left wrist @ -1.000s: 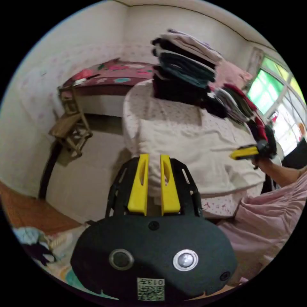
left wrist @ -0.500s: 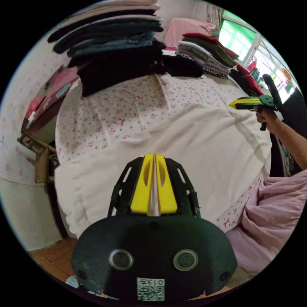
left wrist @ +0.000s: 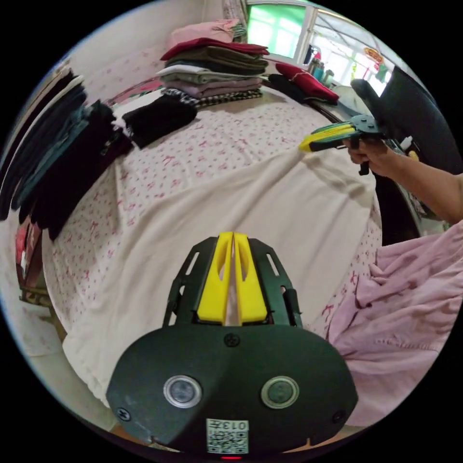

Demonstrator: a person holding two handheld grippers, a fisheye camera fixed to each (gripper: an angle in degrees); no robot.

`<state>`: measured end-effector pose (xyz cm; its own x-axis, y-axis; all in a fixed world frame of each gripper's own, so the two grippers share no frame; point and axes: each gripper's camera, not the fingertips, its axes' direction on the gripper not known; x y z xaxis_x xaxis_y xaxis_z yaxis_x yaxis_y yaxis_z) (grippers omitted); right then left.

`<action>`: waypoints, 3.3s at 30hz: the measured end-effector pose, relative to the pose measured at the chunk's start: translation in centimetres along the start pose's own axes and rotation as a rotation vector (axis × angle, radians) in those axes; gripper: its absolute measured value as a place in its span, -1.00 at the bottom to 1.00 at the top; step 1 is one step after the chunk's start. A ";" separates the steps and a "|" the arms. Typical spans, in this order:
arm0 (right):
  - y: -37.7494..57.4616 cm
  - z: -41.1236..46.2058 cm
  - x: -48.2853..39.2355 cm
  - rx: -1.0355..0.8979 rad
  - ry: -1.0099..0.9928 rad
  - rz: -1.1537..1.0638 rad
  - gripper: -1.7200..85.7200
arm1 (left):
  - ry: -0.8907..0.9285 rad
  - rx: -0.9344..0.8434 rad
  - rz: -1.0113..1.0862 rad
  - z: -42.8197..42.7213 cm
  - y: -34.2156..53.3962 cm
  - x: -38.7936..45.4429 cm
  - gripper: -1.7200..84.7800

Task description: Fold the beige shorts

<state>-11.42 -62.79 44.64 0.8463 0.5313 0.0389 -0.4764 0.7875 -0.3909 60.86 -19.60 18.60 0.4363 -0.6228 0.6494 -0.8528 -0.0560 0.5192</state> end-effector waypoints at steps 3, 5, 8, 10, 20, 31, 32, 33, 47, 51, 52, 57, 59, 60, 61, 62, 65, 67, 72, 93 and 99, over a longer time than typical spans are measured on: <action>2.2 1.3 -0.6 -0.053 -0.006 -0.121 -0.96 | -0.065 0.033 0.050 1.5 -5.0 3.4 -0.96; 3.7 2.1 1.2 -0.115 0.091 -0.056 -0.96 | -0.121 0.021 0.049 2.7 -7.8 4.3 -0.96; 8.4 0.2 7.1 -0.108 0.101 0.104 -0.96 | -0.085 -0.037 0.043 4.8 -11.1 4.0 -0.96; 10.9 -1.0 8.8 -0.113 0.172 0.135 -0.95 | -0.066 -0.050 -0.012 4.4 -12.7 3.6 -0.96; 26.6 -7.2 15.0 0.018 0.002 0.197 -0.87 | 0.224 -0.062 0.487 2.6 -17.6 19.5 -0.80; 34.4 -2.5 10.0 -0.174 0.008 -0.196 -0.88 | 0.199 -0.257 0.658 5.4 -20.1 28.6 -0.93; 35.2 -2.3 10.1 -0.158 0.014 -0.205 -0.91 | 0.214 -0.259 0.646 5.2 -20.7 28.7 -0.93; 35.6 -2.4 10.3 -0.148 0.007 -0.200 -0.92 | 0.229 -0.251 0.630 4.7 -21.3 28.6 -0.94; 45.5 -5.3 14.9 -0.031 0.014 -0.117 -0.96 | 0.270 -0.126 0.516 2.5 -24.5 28.8 -0.96; 45.9 -5.9 21.1 0.001 0.131 0.045 -0.95 | 0.177 -0.083 0.466 4.1 -30.1 27.5 -0.96; 45.5 -5.5 22.7 0.020 0.160 0.078 -0.95 | 0.159 -0.069 0.464 4.5 -31.0 27.5 -0.96; 44.0 -2.7 28.2 0.037 0.236 0.179 -0.95 | 0.071 -0.051 0.403 8.7 -38.1 26.5 -0.96; 44.2 -0.8 30.8 -0.021 0.246 0.198 -0.95 | 0.045 -0.092 0.377 10.3 -39.4 25.6 -0.96; 44.5 -0.2 31.5 -0.059 0.272 0.205 -0.95 | 0.071 -0.101 0.373 11.0 -39.9 24.9 -0.96; 45.7 0.0 32.7 -0.054 0.262 0.189 -0.95 | 0.096 -0.095 0.362 11.1 -40.1 24.4 -0.96; 47.1 -0.3 34.4 -0.049 0.225 0.242 -0.95 | 0.164 -0.104 0.317 11.4 -40.4 23.3 -0.96; 50.5 -1.7 36.5 -0.041 0.248 0.328 -0.94 | 0.188 -0.107 0.230 11.3 -40.4 21.6 -0.96; 55.0 -3.9 36.9 0.044 0.276 0.344 -0.91 | 0.187 -0.066 0.238 10.6 -40.6 21.8 -0.95; 66.5 -6.3 36.6 0.241 0.070 0.529 -0.79 | 0.323 0.019 0.355 11.0 -45.0 24.8 -0.86; 89.3 5.0 35.3 0.852 -0.735 1.268 -0.77 | 0.614 -0.247 0.559 23.7 -58.7 32.5 -0.73; 83.3 0.4 32.4 0.780 -0.565 1.128 -0.89 | 0.562 -0.219 0.585 23.4 -56.6 31.3 -0.90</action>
<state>-23.75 20.16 13.66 -0.1639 0.8657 0.4730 -0.9623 -0.2457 0.1163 116.07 -54.22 -3.45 0.0689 -0.0194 0.9974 -0.9364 0.3435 0.0714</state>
